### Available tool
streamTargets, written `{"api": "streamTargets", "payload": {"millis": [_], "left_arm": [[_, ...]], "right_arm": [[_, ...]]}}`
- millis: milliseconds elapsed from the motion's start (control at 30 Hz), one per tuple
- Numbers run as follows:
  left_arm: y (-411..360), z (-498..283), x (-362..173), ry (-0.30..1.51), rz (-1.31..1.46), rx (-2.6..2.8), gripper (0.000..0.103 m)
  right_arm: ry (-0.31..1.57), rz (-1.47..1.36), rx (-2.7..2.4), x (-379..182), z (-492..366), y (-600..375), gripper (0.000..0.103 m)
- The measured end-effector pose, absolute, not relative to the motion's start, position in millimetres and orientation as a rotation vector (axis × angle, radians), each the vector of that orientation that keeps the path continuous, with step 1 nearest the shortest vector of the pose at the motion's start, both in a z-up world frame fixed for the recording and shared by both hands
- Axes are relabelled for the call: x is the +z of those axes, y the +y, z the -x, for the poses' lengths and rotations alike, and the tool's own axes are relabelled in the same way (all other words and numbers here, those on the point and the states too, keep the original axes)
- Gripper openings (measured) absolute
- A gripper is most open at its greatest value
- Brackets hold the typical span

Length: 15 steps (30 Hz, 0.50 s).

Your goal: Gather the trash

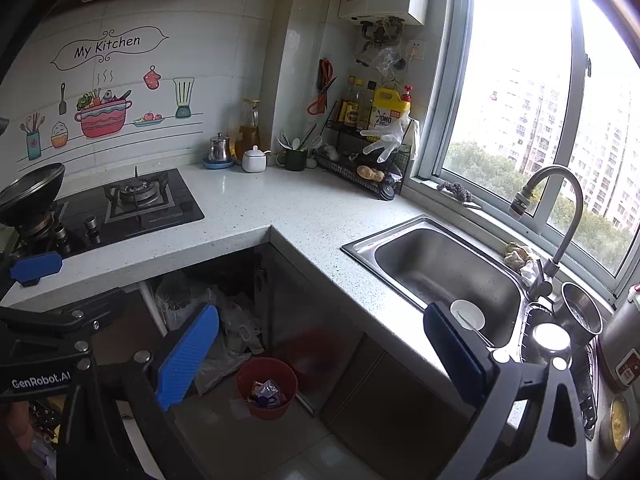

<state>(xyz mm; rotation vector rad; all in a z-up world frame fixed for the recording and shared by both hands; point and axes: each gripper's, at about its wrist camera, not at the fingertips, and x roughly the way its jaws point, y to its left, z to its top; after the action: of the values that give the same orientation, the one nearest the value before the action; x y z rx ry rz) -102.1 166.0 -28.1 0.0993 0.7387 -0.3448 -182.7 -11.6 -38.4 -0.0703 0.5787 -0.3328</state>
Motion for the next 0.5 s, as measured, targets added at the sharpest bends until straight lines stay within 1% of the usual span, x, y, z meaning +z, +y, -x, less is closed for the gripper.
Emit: {"api": "streamTargets", "payload": {"millis": [500], "left_arm": [[171, 117, -26, 0.714, -0.107, -0.323, 0.094]], "right_arm": [[0.585, 0.071, -0.336, -38, 189, -1, 0.102]]}}
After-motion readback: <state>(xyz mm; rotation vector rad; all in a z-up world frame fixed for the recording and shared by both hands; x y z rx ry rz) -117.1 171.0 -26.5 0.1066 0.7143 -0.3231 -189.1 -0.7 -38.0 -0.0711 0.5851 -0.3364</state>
